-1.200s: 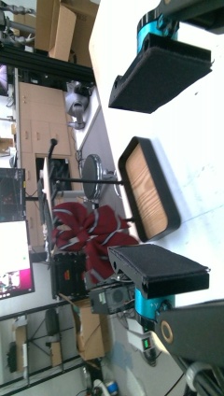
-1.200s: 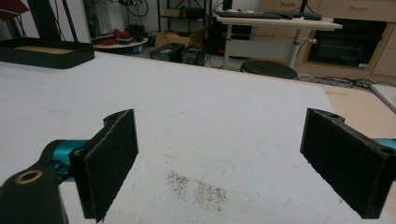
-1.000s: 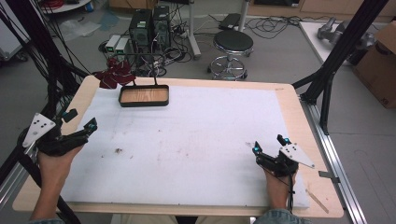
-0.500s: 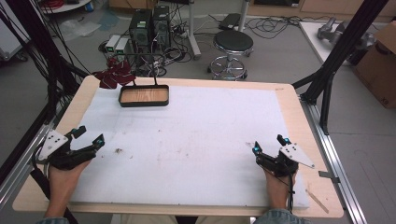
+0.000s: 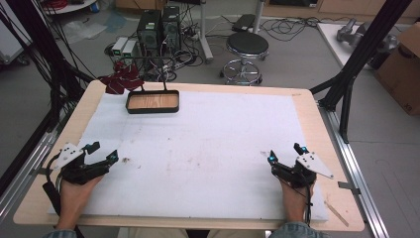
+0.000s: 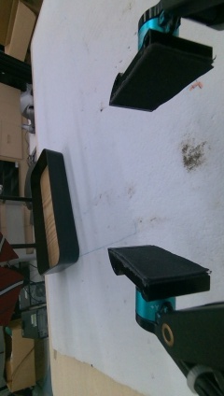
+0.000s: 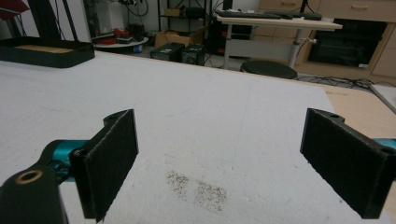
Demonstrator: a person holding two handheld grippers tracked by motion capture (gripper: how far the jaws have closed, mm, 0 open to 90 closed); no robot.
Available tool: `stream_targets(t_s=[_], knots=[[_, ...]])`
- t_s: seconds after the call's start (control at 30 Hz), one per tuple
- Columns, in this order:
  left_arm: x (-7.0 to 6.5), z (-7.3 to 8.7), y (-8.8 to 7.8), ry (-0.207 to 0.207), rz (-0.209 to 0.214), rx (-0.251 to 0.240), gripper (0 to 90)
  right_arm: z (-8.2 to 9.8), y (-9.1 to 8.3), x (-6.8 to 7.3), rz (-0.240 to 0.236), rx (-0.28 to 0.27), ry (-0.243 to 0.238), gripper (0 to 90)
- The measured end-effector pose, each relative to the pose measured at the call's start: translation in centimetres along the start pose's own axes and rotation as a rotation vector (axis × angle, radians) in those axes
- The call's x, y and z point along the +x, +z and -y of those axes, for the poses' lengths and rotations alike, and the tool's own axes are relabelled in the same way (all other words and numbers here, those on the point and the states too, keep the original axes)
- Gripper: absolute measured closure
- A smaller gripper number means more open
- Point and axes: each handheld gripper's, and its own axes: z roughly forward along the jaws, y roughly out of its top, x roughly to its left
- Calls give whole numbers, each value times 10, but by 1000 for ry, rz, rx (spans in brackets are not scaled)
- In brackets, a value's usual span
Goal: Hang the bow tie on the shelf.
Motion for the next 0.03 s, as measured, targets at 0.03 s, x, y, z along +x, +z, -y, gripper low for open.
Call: stream_targets(t_s=[0.03], knots=[[1, 1, 1, -2, 3, 14, 230, 0, 0, 0, 0, 2, 2, 104]])
